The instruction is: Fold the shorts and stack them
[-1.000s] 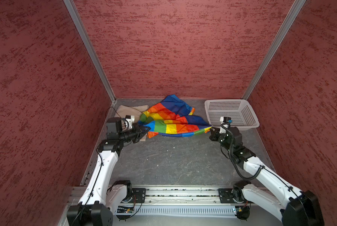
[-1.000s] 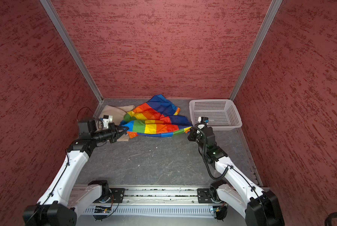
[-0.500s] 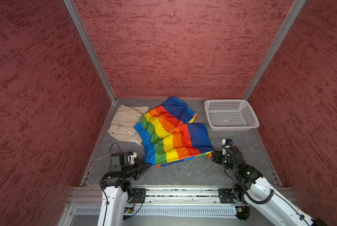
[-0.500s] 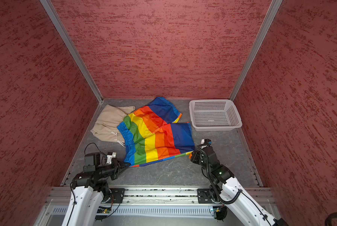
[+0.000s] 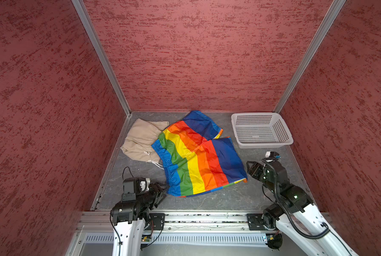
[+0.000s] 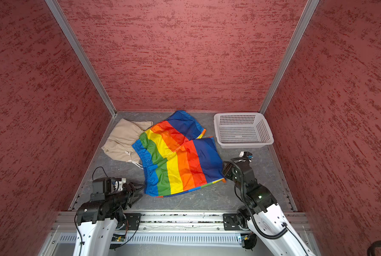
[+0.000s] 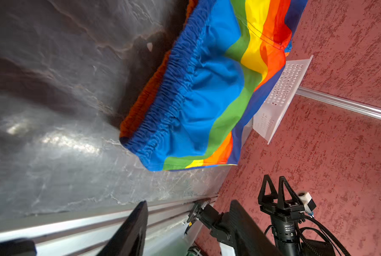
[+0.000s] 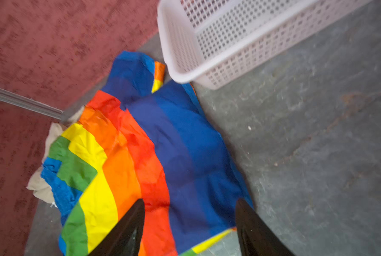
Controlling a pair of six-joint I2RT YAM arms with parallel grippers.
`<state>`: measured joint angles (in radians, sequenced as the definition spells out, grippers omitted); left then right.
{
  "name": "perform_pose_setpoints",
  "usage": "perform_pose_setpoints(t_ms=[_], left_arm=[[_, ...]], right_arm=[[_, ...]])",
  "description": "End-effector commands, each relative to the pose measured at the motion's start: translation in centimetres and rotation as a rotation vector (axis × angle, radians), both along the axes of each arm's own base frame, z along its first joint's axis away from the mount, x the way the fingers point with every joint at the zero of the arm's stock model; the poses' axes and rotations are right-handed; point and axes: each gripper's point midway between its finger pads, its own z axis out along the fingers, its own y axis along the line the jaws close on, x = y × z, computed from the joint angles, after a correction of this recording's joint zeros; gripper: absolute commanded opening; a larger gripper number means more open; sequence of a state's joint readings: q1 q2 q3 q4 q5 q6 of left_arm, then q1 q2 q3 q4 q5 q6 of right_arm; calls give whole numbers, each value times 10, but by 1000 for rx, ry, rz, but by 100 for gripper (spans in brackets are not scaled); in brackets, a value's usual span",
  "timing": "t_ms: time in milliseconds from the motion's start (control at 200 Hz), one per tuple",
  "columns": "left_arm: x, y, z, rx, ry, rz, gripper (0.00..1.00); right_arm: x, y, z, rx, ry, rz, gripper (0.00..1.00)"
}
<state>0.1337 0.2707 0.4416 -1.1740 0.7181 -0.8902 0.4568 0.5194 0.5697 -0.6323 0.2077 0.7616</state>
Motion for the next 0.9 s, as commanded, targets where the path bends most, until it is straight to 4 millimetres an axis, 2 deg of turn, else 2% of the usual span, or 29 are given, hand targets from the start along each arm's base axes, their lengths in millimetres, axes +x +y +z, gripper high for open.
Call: perform_pose_setpoints(t_ms=[0,45,105,180,260,336,551,686,781,897], left_arm=[[-8,33,28,190,37,140,54],[0,29,33,157,25,131,50],[8,25,33,125,19,122,37],[15,21,28,109,19,114,22],[23,13,19,95,13,90,16],[31,4,12,113,4,47,10],[57,-25,-1,328,21,-141,7],[71,-35,-8,382,30,-192,7],[73,-38,-23,374,43,-193,7],[69,-32,-49,380,97,-175,6]], right_arm=[[-2,-5,-17,-43,68,-17,67],[-2,-1,-23,-22,82,-8,68],[-3,4,-31,10,93,2,67],[-2,14,-43,45,115,36,53],[-4,22,-64,63,184,60,35],[-7,26,-81,67,238,69,31],[-11,16,-92,14,287,33,31],[-17,7,-99,-1,322,1,39],[-19,4,-105,20,351,-8,40],[-18,7,-112,89,378,7,43]])
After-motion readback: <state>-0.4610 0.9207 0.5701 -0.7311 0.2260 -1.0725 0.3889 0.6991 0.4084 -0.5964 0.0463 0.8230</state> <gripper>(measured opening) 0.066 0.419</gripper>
